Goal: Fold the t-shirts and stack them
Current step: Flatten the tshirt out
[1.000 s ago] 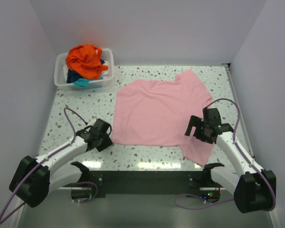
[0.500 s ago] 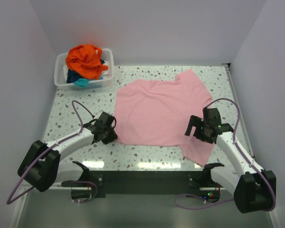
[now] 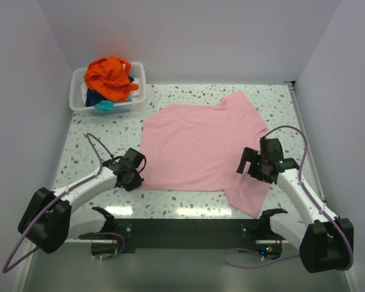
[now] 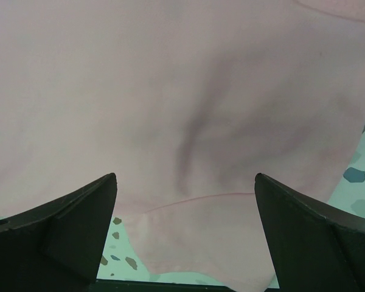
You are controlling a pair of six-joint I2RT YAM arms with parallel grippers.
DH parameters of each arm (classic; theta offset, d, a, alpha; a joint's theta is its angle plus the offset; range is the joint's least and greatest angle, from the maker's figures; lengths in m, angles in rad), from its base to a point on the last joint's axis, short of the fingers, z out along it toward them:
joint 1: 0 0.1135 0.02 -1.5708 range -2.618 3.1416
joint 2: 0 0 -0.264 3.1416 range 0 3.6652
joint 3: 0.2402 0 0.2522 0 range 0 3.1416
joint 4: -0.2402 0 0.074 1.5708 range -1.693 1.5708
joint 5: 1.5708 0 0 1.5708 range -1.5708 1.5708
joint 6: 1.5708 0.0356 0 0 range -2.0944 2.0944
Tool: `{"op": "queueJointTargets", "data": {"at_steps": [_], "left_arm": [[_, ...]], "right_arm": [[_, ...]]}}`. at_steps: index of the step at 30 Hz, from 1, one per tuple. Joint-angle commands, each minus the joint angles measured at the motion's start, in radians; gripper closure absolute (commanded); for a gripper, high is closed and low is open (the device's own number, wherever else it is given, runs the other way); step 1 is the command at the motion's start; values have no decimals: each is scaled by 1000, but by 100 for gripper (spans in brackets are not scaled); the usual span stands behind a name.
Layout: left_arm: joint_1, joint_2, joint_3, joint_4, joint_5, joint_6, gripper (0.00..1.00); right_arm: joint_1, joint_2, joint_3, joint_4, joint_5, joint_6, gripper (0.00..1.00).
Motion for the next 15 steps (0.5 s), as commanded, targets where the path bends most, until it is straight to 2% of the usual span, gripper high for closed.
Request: {"op": "queueJointTargets", "data": {"at_steps": [1, 8, 15], "left_arm": [[1, -56, -39, -202, -65, -70, 100], [1, -173, -99, -201, 46, -119, 100], [1, -112, -77, -219, 12, -159, 99]], "right_arm": [[1, 7, -12, 23, -26, -5, 1], [0, -2, -4, 6, -2, 1, 1], [1, -4, 8, 6, 18, 1, 1]]}}
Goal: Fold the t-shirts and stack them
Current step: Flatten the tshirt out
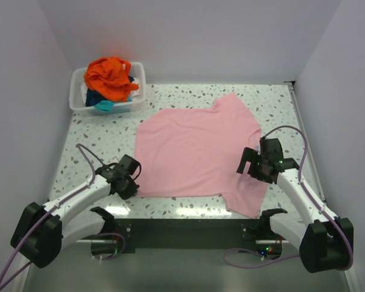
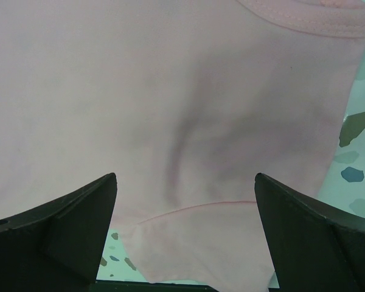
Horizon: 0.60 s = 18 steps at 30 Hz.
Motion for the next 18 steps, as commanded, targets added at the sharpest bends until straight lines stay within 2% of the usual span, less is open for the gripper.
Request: {"op": "queueJointTargets", "data": {"at_steps": [1, 4, 5, 7, 8, 10, 12, 13, 14, 16, 18], "left_arm": [[1, 57, 8, -61, -8, -26, 94], [1, 66, 25, -77, -5, -30, 51], [1, 48, 34, -103, -19, -46, 29], [1, 23, 87, -142, -50, -58, 13], [1, 5, 115, -197, -100, -72, 0], [1, 3, 221, -239, -160, -69, 0], [2, 40, 305, -230, -229, 12, 0], [7, 68, 401, -219, -243, 50, 0], [9, 135, 454, -209, -263, 110, 0], [16, 207, 589, -149, -268, 208, 0], [50, 313, 666, -8, -246, 356, 0]], "right_arm": [[1, -2, 11, 7, 14, 2, 1], [0, 2, 26, 10, 29, -2, 1], [1, 6, 32, 10, 29, -2, 1], [0, 18, 60, 9, 23, -5, 1], [1, 22, 72, 6, 19, -5, 1], [0, 39, 106, 3, -3, -15, 1], [1, 52, 126, 13, -23, -34, 1], [0, 61, 132, 19, -32, -41, 1], [1, 70, 141, 24, -37, -47, 1], [1, 81, 161, 29, -64, -71, 1], [0, 93, 166, 53, -87, -77, 1]]}}
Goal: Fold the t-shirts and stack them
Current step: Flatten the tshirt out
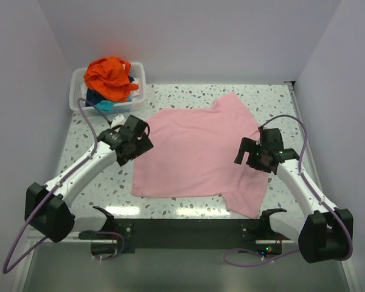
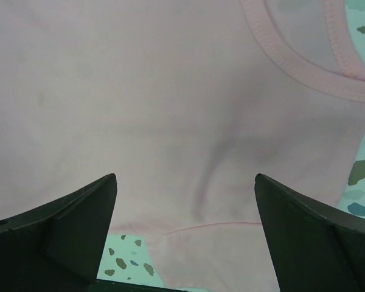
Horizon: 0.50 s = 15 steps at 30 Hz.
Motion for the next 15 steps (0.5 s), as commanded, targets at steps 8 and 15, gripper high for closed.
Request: {"op": "queueJointTargets", "data": {"at_steps": [8, 15], "left_arm": [[249, 482, 322, 510, 227, 512, 0], [332, 681, 424, 592, 303, 580, 2]], "right_arm": [[1, 37, 57, 62, -91, -48, 1], [0, 45, 57, 60, -86, -53, 1]]}}
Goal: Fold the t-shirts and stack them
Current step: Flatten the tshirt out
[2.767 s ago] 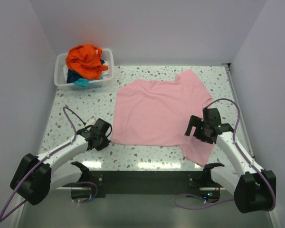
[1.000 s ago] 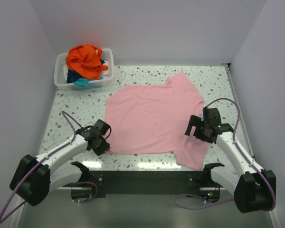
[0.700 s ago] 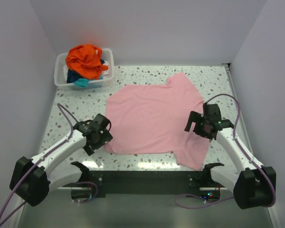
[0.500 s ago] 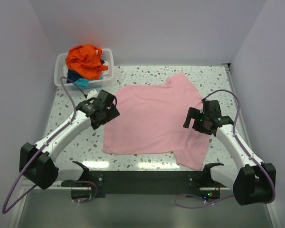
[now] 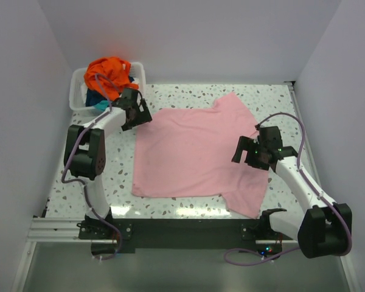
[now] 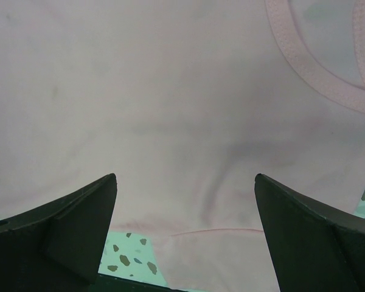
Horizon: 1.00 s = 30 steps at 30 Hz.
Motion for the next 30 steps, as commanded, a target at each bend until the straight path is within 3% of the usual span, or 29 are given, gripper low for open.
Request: {"op": "queueJointTargets", "data": {"at_steps": [1, 7, 13, 16, 23, 30], "left_arm": [[27, 45, 46, 126, 49, 87, 5], [42, 137, 78, 150, 68, 97, 20], [42, 158, 44, 198, 90, 91, 42], [42, 161, 35, 206, 104, 87, 65], [37, 97, -20, 270, 124, 87, 100], [-39, -1, -81, 295, 83, 134, 100]], "right_arm": [[1, 0, 38, 29, -13, -17, 1], [0, 9, 46, 33, -27, -20, 1], [1, -1, 44, 32, -13, -21, 1], [1, -5, 43, 30, -13, -20, 1], [0, -11, 33, 30, -14, -20, 1], [0, -27, 24, 27, -1, -15, 1]]}}
